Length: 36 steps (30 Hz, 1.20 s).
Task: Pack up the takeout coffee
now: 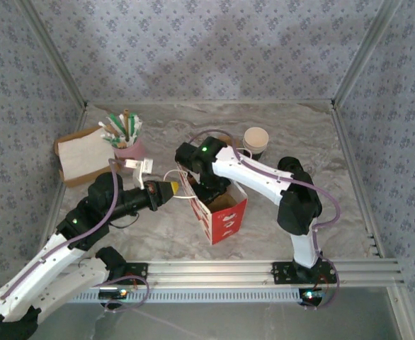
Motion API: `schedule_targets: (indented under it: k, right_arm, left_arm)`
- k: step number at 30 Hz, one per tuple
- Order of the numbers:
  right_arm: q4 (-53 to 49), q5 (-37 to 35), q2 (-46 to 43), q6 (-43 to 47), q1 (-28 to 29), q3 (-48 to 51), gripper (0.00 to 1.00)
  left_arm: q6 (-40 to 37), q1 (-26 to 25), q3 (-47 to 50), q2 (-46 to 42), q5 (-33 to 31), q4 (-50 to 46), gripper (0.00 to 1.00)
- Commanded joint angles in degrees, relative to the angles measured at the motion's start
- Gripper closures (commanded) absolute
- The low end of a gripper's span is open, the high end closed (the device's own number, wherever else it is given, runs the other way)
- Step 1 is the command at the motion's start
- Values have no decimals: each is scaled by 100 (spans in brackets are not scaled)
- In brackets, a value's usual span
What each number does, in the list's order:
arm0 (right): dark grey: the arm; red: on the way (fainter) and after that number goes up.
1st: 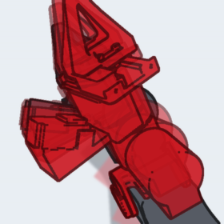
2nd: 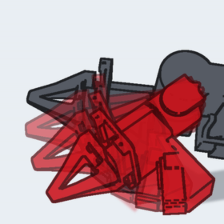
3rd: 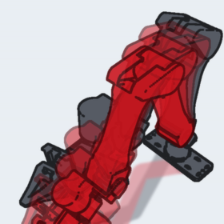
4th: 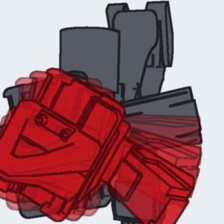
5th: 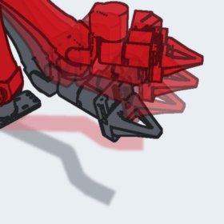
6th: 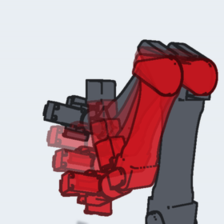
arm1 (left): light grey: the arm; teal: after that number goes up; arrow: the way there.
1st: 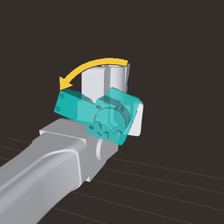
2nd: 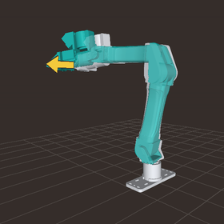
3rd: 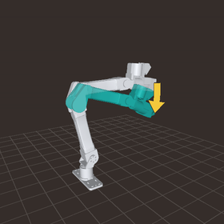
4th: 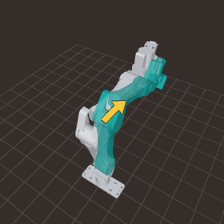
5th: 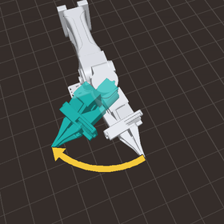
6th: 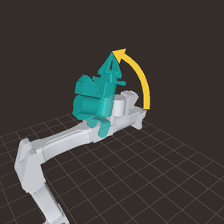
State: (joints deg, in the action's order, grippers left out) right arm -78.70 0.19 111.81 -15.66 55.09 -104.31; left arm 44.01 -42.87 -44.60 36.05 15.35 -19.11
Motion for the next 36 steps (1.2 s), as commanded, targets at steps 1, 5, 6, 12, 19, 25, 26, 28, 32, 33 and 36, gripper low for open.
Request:
schedule_targets:
  k: [1,5,6,12,19,25,26,28,32,33,36]
  right_arm:
    - [-15,60,60,-94,-23,137,67]
    - [45,57,60,-95,-13,245,67]
    - [48,72,62,-94,-12,271,67]
    - [116,136,80,-103,-16,364,67]
    - [245,127,122,-120,-8,532,66]
    - [293,152,140,-130,-9,582,63]
    - [293,153,139,-128,-11,587,62]
    - [295,151,124,-129,-14,582,60]
    - [238,112,63,-130,-4,518,55]
    - [209,105,44,-127,1,496,54]
    - [123,80,-47,-150,-4,407,50]
  left_arm:
    - [-38,-28,21,-46,-77,224,100]
    - [-36,-28,30,-46,-78,252,100]
    - [-31,-28,31,-46,-76,252,100]
    - [-33,-33,28,-37,-76,279,100]
    - [-36,-30,30,-36,-85,278,100]
    - [-37,-29,27,-37,-98,292,100]
    - [-36,-35,22,-37,-95,287,100]
    - [-35,-28,8,-30,-96,277,100]
    - [-50,-34,-2,-28,-103,268,100]
    - [-59,-31,-4,-28,-105,268,100]
    - [-66,-33,4,-19,-129,278,100]
